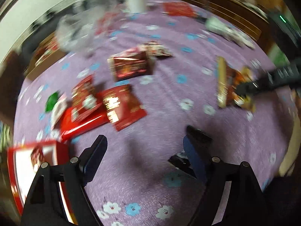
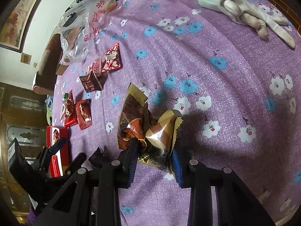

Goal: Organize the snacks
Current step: 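Close the left tool on the black snack packet while the right tool holds the gold bags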

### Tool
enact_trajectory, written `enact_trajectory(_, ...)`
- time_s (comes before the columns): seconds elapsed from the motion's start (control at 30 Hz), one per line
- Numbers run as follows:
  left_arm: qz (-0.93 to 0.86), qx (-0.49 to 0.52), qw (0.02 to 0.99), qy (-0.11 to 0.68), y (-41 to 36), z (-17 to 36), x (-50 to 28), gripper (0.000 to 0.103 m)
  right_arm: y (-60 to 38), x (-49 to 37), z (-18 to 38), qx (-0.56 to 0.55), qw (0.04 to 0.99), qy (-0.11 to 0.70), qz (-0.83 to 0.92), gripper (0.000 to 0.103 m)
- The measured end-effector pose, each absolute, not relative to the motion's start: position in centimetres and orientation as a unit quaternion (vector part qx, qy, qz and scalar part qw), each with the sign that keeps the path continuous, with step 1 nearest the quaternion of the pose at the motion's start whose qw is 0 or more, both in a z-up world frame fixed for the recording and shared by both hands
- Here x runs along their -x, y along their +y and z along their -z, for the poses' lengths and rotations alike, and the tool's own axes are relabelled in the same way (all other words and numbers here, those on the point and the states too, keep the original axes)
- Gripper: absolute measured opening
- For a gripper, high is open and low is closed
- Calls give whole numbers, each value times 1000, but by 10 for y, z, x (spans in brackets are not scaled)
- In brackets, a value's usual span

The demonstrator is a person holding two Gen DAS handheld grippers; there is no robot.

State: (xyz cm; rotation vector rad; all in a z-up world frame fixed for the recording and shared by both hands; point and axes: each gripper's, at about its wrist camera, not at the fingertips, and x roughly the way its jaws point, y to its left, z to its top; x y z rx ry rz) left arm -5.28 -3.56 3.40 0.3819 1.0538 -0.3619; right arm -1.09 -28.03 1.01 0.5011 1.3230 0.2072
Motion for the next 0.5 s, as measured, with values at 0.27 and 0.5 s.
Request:
enact_trajectory(0.27, 256, -259, 787, 497, -74, -18, 58, 83, -281, 10, -9, -234, 752, 609, -95, 35)
enact_trajectory(0.5, 274, -205, 781, 522, -65, -3, 43, 82, -280, 10, -9, -231, 752, 610, -94, 35)
